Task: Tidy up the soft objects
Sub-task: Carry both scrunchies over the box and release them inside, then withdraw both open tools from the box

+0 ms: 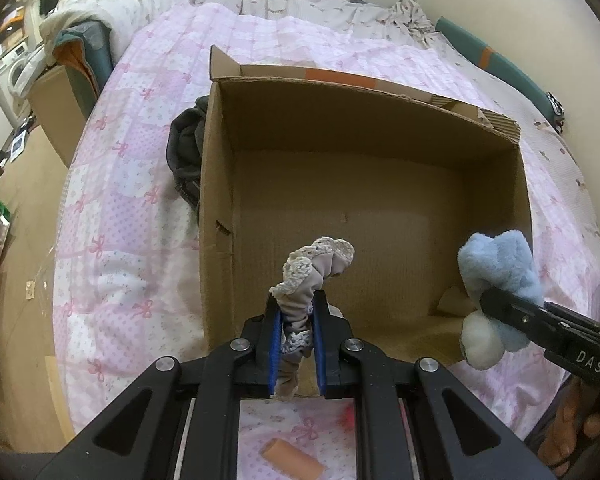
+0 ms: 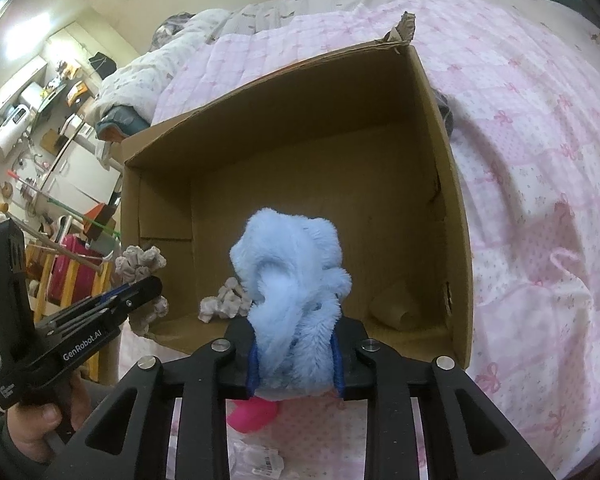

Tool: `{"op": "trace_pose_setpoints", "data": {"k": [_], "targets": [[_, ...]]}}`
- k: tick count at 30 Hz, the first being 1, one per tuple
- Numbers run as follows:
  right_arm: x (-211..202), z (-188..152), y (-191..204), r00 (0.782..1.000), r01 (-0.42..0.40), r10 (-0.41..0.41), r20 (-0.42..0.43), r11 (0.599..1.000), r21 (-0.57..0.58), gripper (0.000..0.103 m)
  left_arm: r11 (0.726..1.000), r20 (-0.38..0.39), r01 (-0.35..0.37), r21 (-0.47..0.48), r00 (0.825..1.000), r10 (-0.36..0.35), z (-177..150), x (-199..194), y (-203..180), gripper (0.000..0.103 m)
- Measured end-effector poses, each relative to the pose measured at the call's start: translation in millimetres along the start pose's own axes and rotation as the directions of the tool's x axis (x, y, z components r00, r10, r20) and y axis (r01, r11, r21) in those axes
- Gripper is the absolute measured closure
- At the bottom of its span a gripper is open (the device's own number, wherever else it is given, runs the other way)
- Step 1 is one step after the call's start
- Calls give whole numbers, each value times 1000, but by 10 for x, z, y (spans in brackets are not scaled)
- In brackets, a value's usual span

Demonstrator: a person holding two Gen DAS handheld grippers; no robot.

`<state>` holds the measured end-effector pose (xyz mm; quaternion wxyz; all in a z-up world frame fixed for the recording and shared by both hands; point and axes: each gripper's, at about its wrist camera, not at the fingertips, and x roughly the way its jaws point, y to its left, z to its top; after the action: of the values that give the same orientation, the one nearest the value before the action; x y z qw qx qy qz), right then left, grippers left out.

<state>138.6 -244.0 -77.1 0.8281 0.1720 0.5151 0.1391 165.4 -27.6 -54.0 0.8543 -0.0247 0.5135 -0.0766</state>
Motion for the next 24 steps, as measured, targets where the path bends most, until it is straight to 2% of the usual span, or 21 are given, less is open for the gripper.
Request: {"op": "trace_pose_setpoints", "data": {"k": [6, 8, 9, 10, 11, 12, 13, 14, 16, 17, 19, 24], "targets": [[-7, -19, 7, 1000, -1, 1, 0, 1000, -13, 74, 1000, 7, -6, 20, 1000, 6, -5, -13, -39, 89], [-9, -19, 2, 1000, -4, 4, 0, 1000, -9, 71, 999, 16, -9, 37, 1000, 8, -11, -35, -71, 88], [-9, -21, -4, 1000, -4, 4, 0, 1000, -5, 66, 999, 19, -15, 46, 1000, 14, -10, -44, -91, 87], [-8, -23, -11, 1000, -3, 3, -1, 1000, -1, 55, 999, 22, -18, 50, 1000, 16, -10, -54, -97, 84], [-9, -21, -17, 1000, -5, 5, -2, 1000, 4, 51, 999, 27, -16, 52, 1000, 14, -11, -65, -105, 83], [-9, -22, -15, 1000, -8, 8, -3, 1000, 4, 51, 999, 28, -14, 52, 1000, 12, -9, -71, -110, 80], [-8, -24, -9, 1000, -7, 7, -5, 1000, 0, 51, 999, 27, -13, 51, 1000, 12, -7, -69, -113, 71], [-11, -24, 0, 1000, -3, 3, -4, 1000, -7, 51, 999, 27, -18, 51, 999, 17, -6, -70, -118, 56], [-17, -21, 6, 1000, -4, 4, -2, 1000, -10, 47, 999, 34, -28, 44, 999, 26, -6, -87, -109, 36], [-24, -16, 4, 1000, -8, 8, 0, 1000, -7, 36, 999, 44, -29, 38, 999, 28, -3, -106, -105, 35], [-52, -8, -8, 1000, -14, 14, 16, 1000, 3, 26, 999, 48, -30, 32, 998, 28, 16, -112, -90, 35], [-56, 1, -55, 1000, -1, 0, 16, 1000, 26, 23, 999, 23, -41, 26, 999, 41, 19, -77, -69, 35]]}}
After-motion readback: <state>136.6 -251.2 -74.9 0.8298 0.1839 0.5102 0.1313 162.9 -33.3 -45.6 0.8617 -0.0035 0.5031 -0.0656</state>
